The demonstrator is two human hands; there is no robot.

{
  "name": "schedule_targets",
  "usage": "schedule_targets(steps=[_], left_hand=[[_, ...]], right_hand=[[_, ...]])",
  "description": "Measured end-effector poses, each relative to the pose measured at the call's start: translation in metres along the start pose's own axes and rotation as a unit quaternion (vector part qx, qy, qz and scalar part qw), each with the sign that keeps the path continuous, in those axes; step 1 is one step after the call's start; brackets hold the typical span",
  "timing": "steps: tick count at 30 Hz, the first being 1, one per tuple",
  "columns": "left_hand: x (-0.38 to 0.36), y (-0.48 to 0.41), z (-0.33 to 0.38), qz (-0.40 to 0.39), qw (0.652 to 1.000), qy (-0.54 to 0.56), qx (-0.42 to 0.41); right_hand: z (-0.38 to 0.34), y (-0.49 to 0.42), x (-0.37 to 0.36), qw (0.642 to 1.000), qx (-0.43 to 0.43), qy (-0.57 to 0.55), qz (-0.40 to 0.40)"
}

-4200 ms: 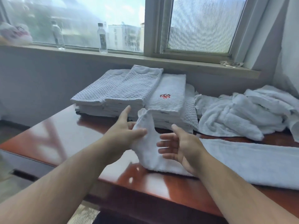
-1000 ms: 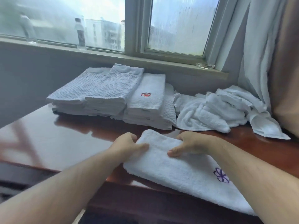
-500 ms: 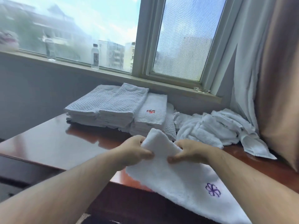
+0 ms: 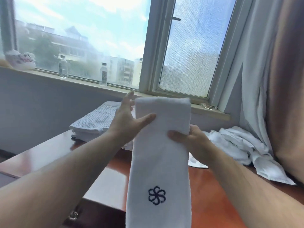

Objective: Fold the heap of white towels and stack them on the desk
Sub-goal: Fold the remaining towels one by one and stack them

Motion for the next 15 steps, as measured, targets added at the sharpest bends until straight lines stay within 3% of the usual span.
schedule_targets(steps=[3,5,9,12,15], left_hand=[[-0.015,0.002,-0.032,-0.101,0.964,0.157,0.189],[-0.028,0.009,-0.054,-0.180,0.924,0.220,0.258],[-0.051,0.011,-0.085,-0.263,0.875,0.280,0.293],[-0.066,0.002,-0.093,-0.295,0.897,0.218,0.246],[-0.083,-0.012,-0.104,-0.258,0.907,0.215,0.253]], right_hand=[[-0.013,-0.027,0.003,0.996,0.040,-0.063,0.041],[-0.021,-0.051,0.007,0.992,0.052,-0.094,0.072],[-0.033,-0.098,0.017,0.982,0.078,-0.106,0.136],[-0.034,-0.131,0.027,0.977,0.087,-0.104,0.167],[-0.017,-0.162,0.038,0.973,0.062,-0.107,0.193]])
Point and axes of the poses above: each hand's wrist, its own y-axis away from the middle knuckle, its own x-axis out of the back of the hand, z = x × y, the point moved 3 cm from there along -y, towards the middle knuckle, and after that the axes turned 13 degrees about z, right-handed, at the moved point
